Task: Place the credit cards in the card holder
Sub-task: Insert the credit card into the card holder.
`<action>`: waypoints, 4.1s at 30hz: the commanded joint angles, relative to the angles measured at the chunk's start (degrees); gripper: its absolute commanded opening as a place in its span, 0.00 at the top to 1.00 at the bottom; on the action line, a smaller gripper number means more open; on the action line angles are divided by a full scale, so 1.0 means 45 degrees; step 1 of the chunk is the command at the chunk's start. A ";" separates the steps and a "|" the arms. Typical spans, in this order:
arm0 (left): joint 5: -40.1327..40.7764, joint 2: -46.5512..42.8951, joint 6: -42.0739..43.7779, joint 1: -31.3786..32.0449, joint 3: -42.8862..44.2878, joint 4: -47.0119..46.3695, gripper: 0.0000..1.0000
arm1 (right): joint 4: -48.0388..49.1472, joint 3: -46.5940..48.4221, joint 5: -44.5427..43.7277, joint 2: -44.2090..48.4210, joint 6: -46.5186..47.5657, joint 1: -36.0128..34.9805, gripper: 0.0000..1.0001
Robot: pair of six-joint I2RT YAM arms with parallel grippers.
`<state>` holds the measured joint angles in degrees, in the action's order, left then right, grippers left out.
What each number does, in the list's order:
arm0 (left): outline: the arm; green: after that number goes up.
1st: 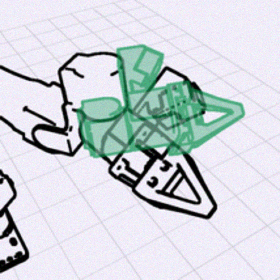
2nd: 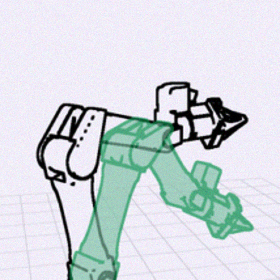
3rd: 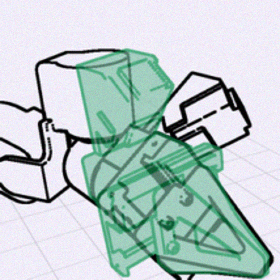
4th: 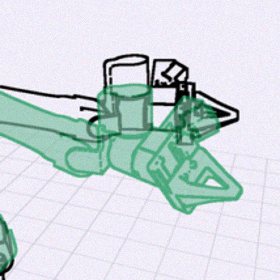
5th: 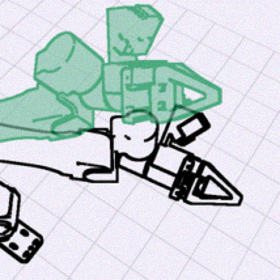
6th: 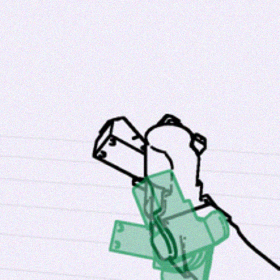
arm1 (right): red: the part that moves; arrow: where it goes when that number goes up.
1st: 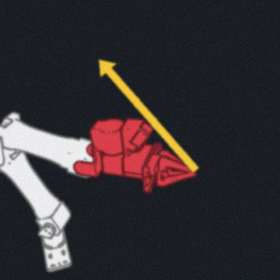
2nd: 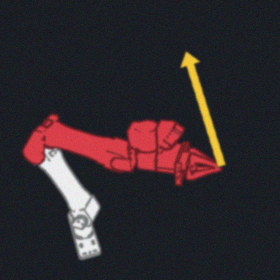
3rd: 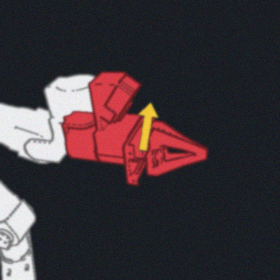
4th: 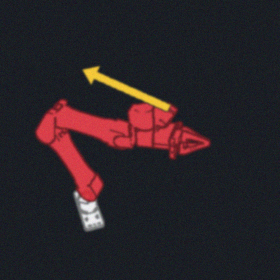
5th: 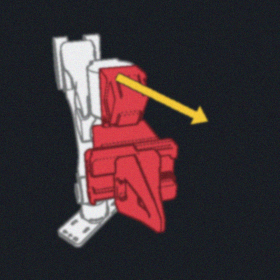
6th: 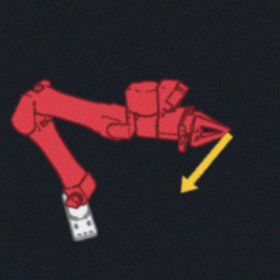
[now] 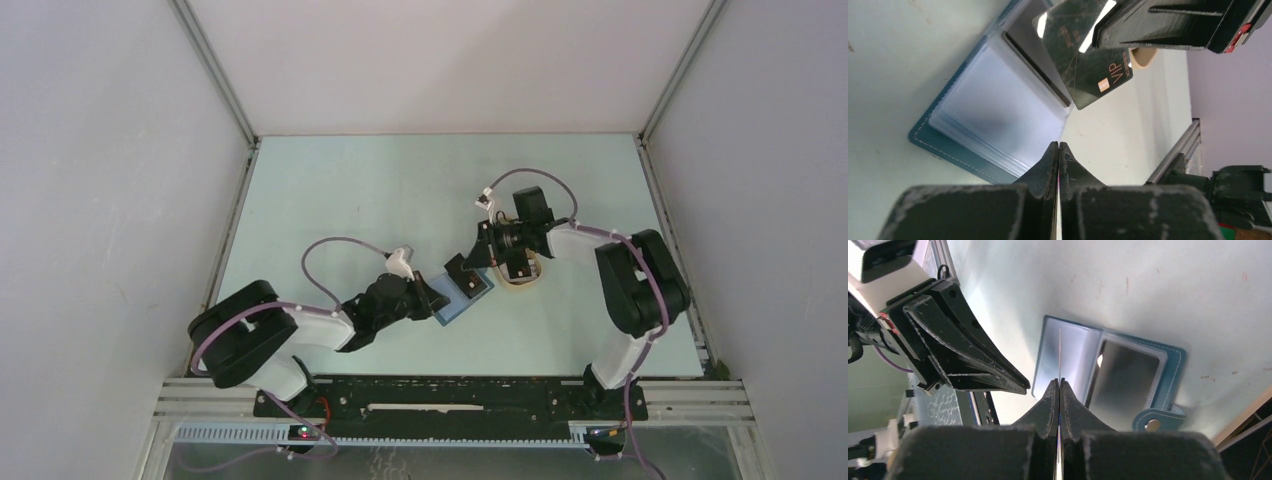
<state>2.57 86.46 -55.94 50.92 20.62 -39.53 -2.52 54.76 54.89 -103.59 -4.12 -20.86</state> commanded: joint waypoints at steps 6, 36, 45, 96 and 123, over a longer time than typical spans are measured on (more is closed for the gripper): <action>-0.0473 -0.2649 0.1395 -0.0055 -0.0879 -0.0169 0.88 | -0.0082 -0.0252 -0.0537 0.2468 0.0383 -0.0444 1.00; 0.1385 -0.1883 -0.1161 -0.0050 -0.1688 0.0503 0.62 | 0.8051 -0.4923 -0.4818 0.3316 -0.4679 -0.0988 1.00; 0.1193 -0.1317 -0.1046 -0.0052 -0.1231 0.0583 0.50 | 0.8731 -0.4923 -0.3627 0.2139 -0.5630 -0.0401 1.00; 0.1859 0.0256 0.0604 -0.0601 0.2600 0.6232 0.56 | 0.4458 -0.4605 -0.6431 0.2259 -0.7216 -0.1841 0.95; 0.1440 0.0188 0.0847 -0.0594 0.2412 0.5760 0.62 | 0.1342 -0.2231 -0.7432 0.2521 -0.3480 -0.2839 0.46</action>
<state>10.11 86.74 -53.91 48.29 30.87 -14.66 8.23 41.43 25.39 -94.17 -26.13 -31.70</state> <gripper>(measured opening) 0.385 0.506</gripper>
